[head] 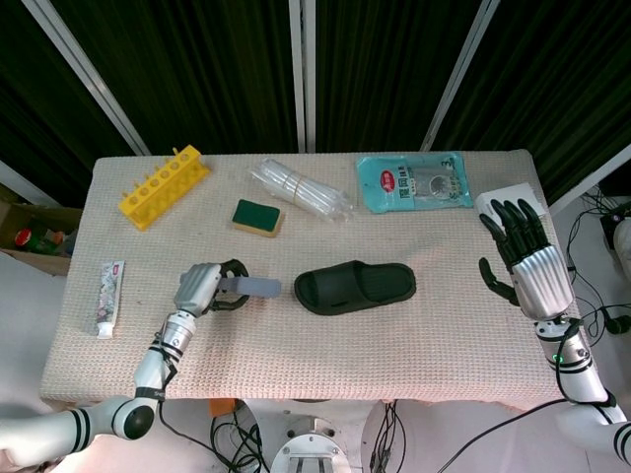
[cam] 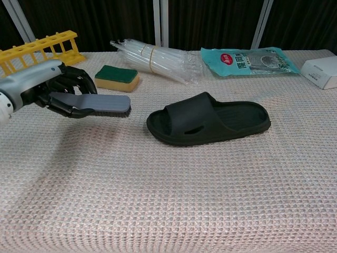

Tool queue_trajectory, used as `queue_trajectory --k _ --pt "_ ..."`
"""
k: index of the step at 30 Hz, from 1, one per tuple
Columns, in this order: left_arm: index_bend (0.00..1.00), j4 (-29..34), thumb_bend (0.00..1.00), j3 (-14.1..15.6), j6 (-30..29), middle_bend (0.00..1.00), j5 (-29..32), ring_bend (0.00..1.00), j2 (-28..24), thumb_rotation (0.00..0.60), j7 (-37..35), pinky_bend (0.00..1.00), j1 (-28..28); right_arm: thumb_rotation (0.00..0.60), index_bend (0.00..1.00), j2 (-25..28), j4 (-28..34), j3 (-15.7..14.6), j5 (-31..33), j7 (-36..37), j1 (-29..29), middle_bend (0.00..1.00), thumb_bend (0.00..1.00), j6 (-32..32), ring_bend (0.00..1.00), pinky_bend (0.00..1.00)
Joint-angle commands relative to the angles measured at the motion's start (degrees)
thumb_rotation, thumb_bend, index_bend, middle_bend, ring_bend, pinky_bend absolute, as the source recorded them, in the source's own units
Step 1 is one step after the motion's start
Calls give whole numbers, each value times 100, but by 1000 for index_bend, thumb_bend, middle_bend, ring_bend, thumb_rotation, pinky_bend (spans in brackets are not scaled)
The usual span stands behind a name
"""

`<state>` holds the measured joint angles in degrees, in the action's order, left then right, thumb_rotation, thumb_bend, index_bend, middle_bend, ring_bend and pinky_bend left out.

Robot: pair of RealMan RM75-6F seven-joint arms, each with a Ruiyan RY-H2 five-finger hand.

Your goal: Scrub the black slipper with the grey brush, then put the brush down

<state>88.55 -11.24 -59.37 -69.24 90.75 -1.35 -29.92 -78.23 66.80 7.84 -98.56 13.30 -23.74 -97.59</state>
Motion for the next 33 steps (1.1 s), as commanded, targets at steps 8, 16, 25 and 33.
queue_trajectory --k 8,16,25,33 --pt "698 304 424 -296 -230 698 54 660 -395 600 -480 645 82 600 0 225 257 -299 83 -325 -65 0 471 828 0 0" --pt "698 254 424 -293 -282 699 72 660 -471 600 -754 645 145 600 56 886 1266 -885 408 -1356 -474 11 683 3050 0 0" --pt "698 290 424 -306 -3 698 283 660 -490 600 -1027 644 87 600 0 358 845 -1135 357 -2052 -655 2 829 3776 0 0" --pt "698 529 424 -408 291 699 494 660 -595 600 -1193 644 -41 600 0 -87 396 -1201 262 -2096 -778 0 819 3955 0 0"
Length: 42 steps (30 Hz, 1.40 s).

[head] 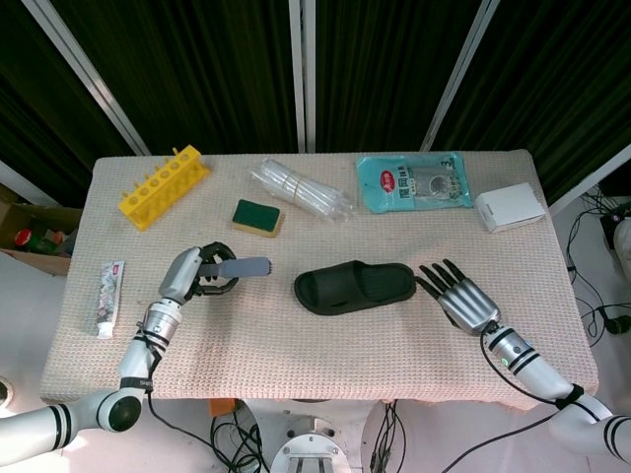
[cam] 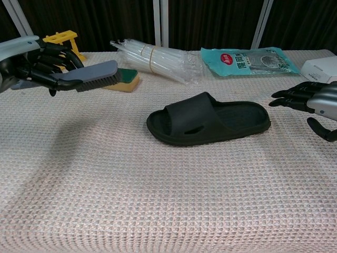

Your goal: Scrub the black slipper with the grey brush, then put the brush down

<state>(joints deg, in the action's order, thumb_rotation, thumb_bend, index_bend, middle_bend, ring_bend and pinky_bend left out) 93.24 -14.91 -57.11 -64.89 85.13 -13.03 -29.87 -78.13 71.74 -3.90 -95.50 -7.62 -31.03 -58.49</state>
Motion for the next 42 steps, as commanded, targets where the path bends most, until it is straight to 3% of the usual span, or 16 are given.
queue_trajectory --k 1,21,42 --pt "698 82 424 -58 91 699 83 660 -44 600 -16 645 -70 600 0 -142 -140 -32 -62 7 -65 0 817 52 0 0" --pt "709 0 425 -353 552 706 1183 667 332 600 595 645 -763 600 0 -1059 -1243 -266 -372 393 -148 0 786 -96 0 0" --pt "721 -497 428 -440 867 717 1989 674 1058 600 1287 648 -1594 600 0 -1123 -1351 -313 -274 380 -147 0 786 -91 0 0"
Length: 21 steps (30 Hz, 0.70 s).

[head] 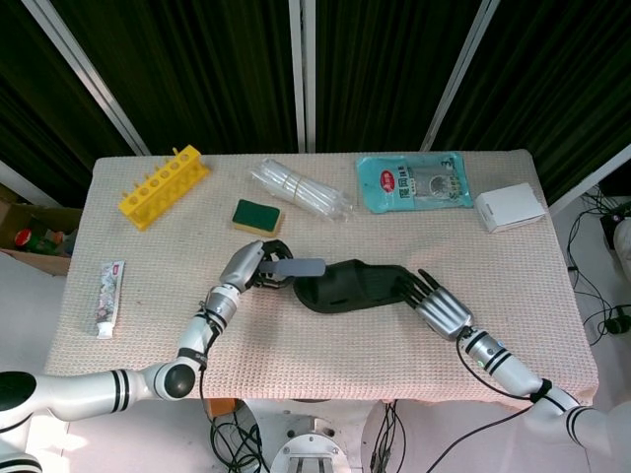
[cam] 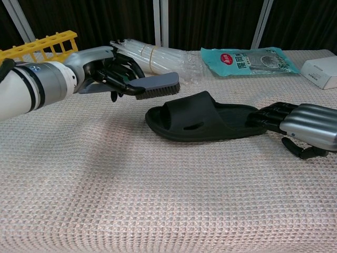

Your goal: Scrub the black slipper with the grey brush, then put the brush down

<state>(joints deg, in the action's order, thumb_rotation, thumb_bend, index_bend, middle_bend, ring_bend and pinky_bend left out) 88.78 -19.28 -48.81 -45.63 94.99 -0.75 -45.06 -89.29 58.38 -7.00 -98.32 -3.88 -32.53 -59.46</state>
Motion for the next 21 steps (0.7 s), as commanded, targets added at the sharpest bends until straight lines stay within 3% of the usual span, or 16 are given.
queue_trajectory --k 1,21 --pt "721 -63 429 -8 41 717 80 675 99 600 82 648 -107 600 0 -11 -33 -5 14 10 3 0 786 10 0 0" --pt "724 -402 432 45 64 723 474 679 507 600 658 653 -617 600 0 -65 -100 -65 44 31 -11 0 787 72 0 0"
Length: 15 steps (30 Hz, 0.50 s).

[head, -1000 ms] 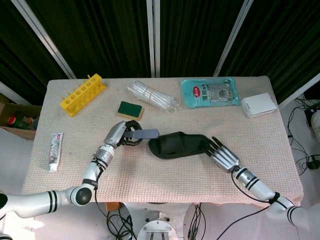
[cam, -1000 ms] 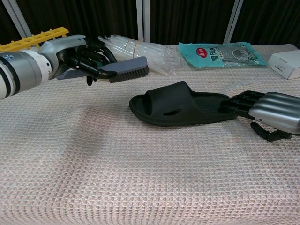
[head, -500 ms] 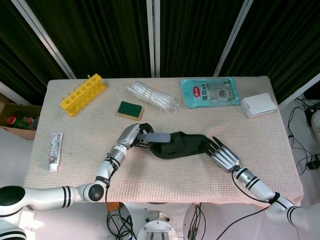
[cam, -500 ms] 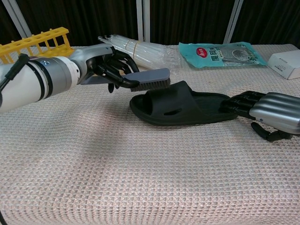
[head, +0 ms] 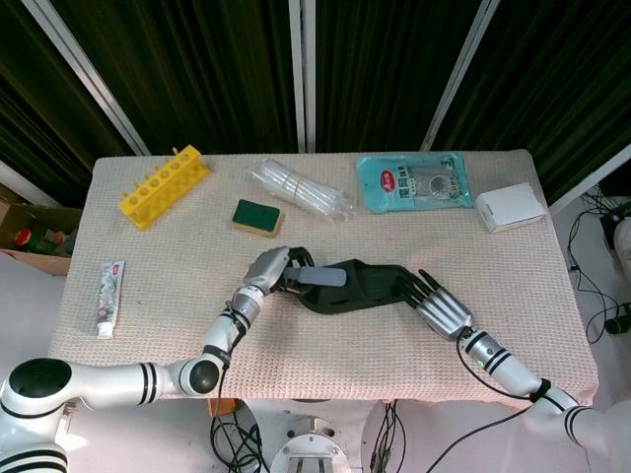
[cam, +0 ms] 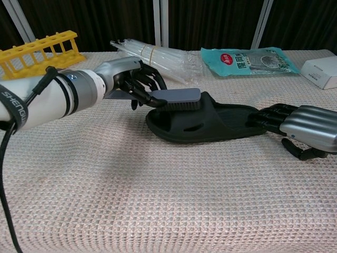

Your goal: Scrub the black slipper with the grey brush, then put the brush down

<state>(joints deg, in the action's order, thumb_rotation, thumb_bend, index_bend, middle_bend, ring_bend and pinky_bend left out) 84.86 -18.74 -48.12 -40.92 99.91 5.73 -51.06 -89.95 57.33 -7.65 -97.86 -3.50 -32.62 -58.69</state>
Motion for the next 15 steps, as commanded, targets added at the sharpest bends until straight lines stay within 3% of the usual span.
queue_trajectory --k 1,15 --pt "724 -18 432 -16 -4 723 3 679 24 600 16 653 -32 600 0 1 13 -1 -5 -13 -4 0 787 -7 0 0" --pt "724 -306 432 -212 205 724 160 680 338 600 117 654 -462 600 0 -3 69 4 30 -69 -10 0 787 11 0 0"
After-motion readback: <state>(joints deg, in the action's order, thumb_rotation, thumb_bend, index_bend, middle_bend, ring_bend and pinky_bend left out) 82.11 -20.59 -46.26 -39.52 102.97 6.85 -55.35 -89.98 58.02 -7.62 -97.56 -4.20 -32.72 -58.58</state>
